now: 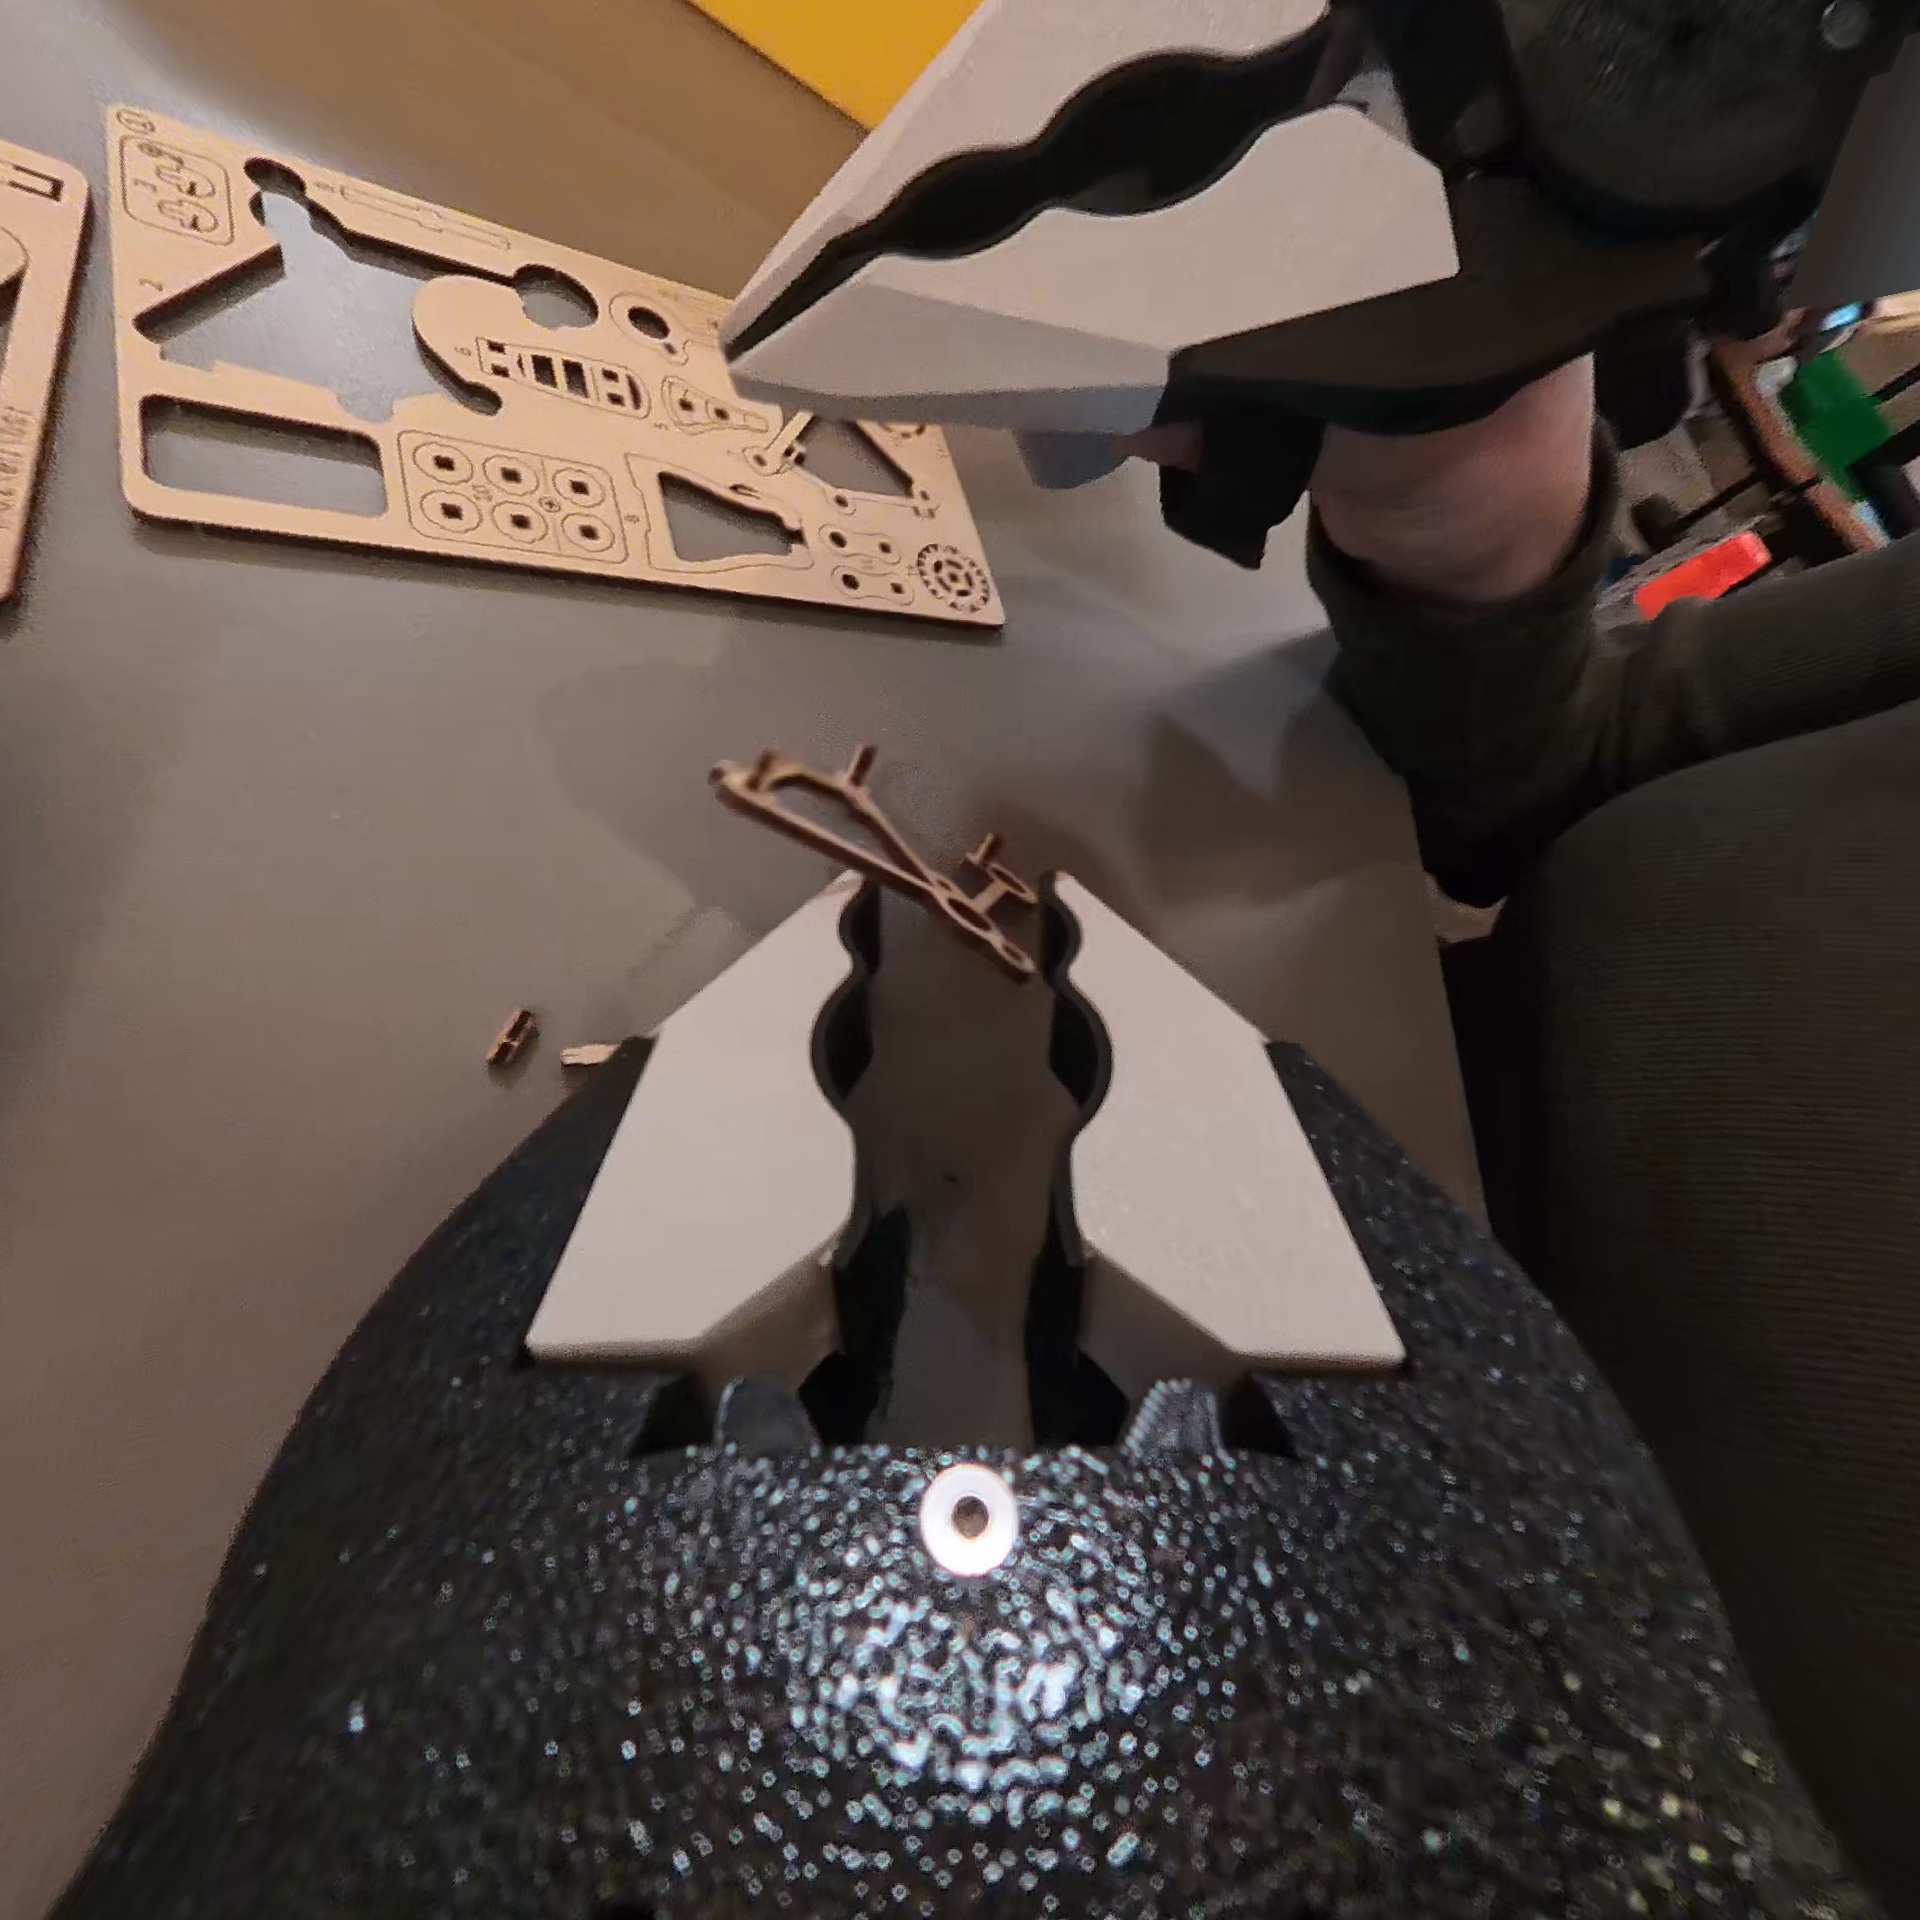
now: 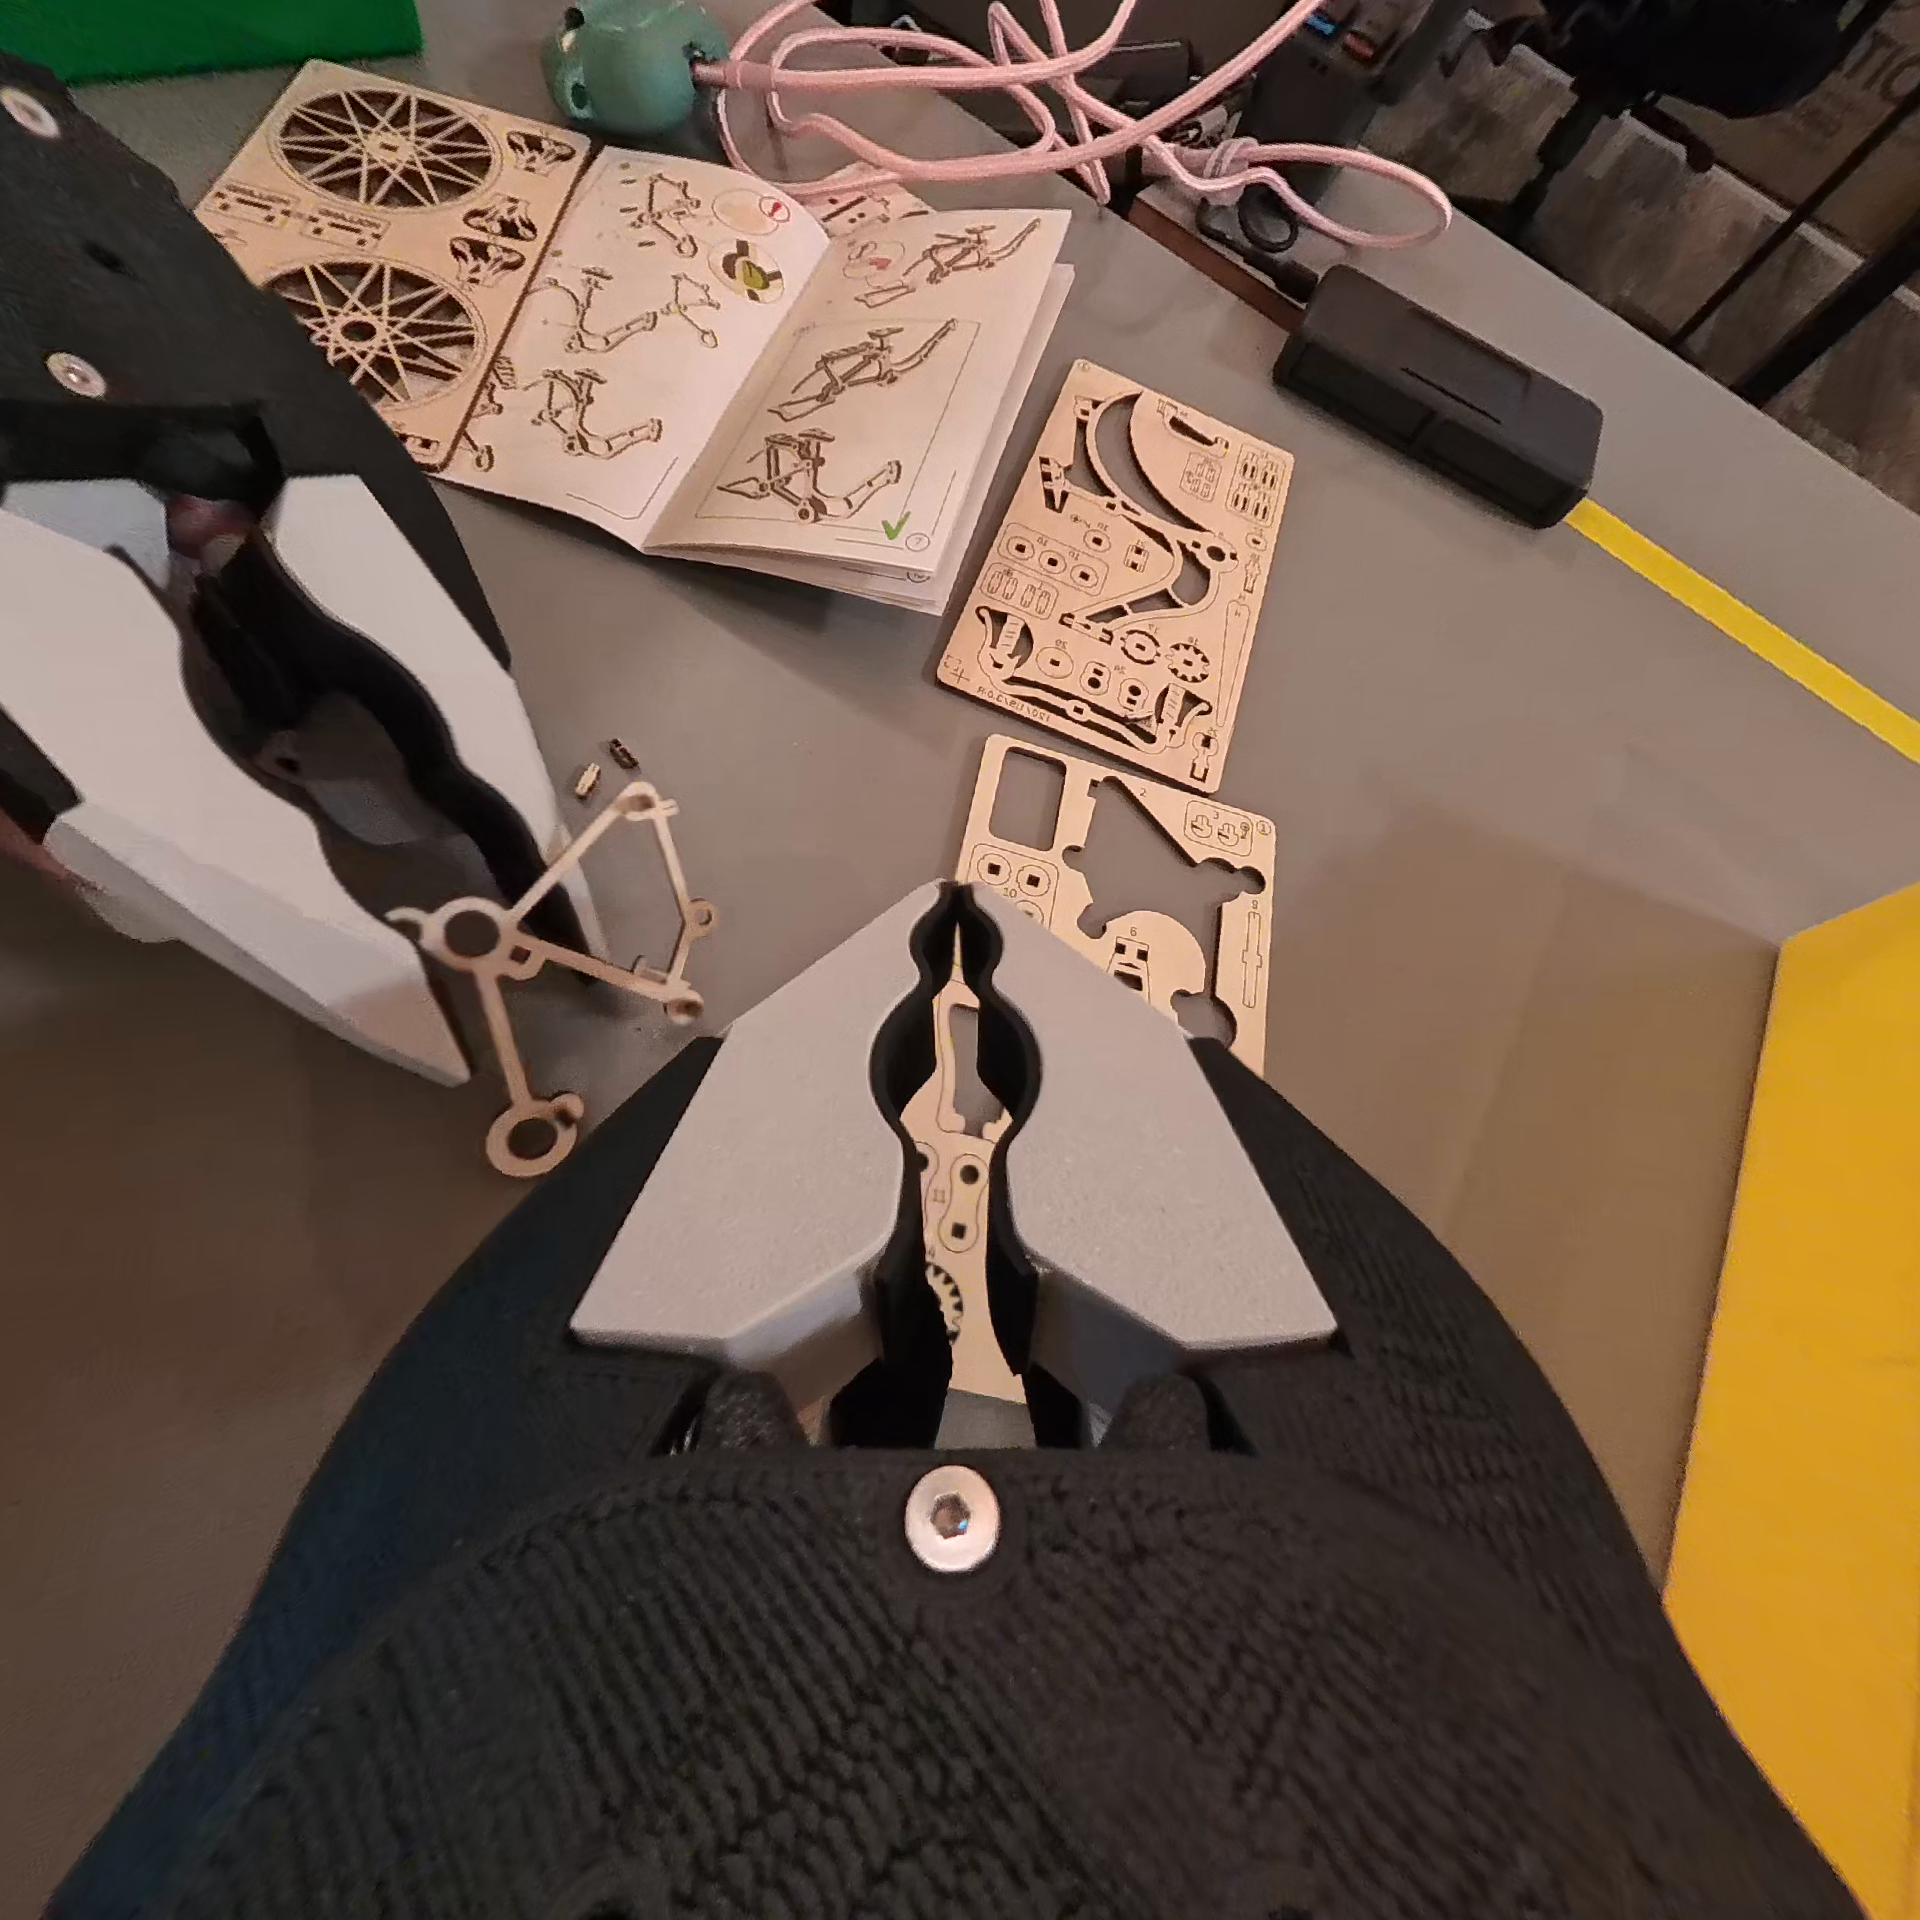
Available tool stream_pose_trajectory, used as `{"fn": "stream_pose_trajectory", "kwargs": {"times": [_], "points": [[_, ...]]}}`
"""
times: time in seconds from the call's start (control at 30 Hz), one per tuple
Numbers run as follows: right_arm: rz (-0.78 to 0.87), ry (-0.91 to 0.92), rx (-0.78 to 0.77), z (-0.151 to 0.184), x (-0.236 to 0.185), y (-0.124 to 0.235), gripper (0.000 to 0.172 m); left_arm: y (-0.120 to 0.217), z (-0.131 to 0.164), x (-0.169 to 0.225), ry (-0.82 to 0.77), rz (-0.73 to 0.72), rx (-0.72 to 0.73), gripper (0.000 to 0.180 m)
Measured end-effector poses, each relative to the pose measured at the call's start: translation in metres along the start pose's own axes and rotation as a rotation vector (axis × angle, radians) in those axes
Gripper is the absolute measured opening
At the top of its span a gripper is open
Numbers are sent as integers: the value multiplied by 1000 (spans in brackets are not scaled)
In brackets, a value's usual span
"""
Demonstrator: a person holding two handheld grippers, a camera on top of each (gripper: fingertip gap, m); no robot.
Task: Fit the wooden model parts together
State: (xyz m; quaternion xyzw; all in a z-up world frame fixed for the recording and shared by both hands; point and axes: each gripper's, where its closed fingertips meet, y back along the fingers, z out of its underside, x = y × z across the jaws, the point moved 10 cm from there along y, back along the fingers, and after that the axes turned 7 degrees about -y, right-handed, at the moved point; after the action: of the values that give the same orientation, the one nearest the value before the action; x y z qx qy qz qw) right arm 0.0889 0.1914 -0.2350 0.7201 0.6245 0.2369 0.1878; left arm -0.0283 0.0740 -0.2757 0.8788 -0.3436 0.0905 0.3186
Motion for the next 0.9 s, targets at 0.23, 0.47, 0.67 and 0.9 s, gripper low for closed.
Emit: {"fn": "stream_pose_trajectory", "kwargs": {"times": [0.23,0.47,0.67,0.9], "points": [[29,19,23,0,2,1,0,10,-8,6,-72,-92,101,56],[-54,-24,-3,3,2,0,0,17,-14,14,-154,-141,38,55],[13,134,5,-1,-11,8,0,17,-8,17,-194,-193,44,58],[-34,357,2,2,-37,5,0,26,-8,23,-498,-449,107,46]]}}
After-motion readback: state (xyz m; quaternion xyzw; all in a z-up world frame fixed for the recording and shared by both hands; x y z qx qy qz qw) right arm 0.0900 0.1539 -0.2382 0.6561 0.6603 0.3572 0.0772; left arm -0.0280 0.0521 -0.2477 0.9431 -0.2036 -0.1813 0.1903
